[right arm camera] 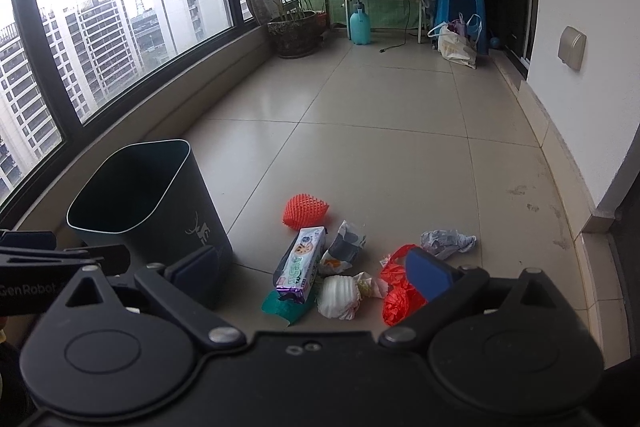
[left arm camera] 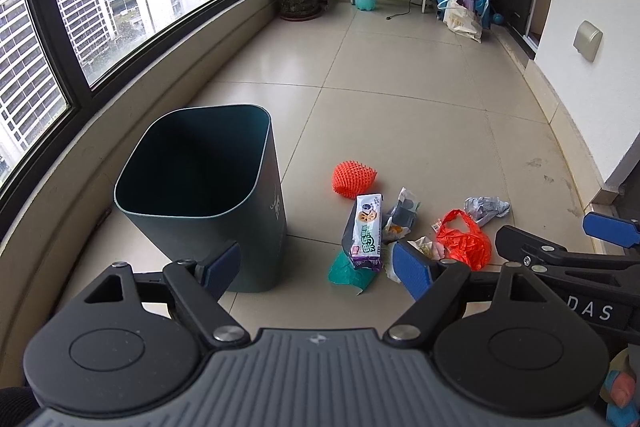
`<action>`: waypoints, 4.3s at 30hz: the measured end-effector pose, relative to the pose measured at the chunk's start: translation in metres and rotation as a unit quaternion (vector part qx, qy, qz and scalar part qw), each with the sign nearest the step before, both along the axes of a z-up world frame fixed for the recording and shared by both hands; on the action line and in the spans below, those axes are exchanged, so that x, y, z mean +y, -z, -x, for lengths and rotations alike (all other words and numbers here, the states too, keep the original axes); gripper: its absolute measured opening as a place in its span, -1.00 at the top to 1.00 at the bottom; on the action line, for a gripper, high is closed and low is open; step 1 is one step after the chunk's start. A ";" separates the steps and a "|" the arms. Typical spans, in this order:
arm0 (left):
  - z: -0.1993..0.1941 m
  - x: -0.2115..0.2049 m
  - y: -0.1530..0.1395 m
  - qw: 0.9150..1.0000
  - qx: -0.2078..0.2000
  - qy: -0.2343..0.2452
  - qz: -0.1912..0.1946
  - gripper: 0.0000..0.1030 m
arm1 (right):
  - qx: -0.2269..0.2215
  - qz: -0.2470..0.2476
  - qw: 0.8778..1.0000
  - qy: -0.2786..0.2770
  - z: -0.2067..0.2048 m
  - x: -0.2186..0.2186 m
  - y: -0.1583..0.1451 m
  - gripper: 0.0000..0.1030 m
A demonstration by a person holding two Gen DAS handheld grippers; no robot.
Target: Collect trash
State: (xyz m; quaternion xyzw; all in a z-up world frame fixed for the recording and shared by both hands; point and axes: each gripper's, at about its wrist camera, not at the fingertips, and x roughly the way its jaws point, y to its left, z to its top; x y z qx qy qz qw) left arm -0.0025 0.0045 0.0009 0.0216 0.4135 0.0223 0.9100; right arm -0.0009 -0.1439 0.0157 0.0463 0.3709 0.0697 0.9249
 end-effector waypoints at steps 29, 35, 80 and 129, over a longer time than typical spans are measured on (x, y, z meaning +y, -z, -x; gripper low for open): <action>-0.006 -0.001 -0.007 1.000 -0.009 0.007 -0.013 -0.62 | -0.001 0.001 1.000 0.011 -0.005 -0.003 -0.006 -0.94; -0.011 0.004 -0.010 1.000 -0.010 -0.002 -0.016 -0.62 | -0.002 0.002 1.000 0.012 -0.005 -0.003 -0.006 -0.94; -0.195 0.243 0.082 0.974 0.118 -0.190 -0.043 -0.60 | 0.148 0.055 0.983 -0.098 -0.231 0.023 0.110 -0.87; -0.164 0.183 0.129 0.962 0.229 -0.139 -0.060 0.69 | 0.323 0.061 0.943 -0.042 -0.257 0.103 0.294 0.88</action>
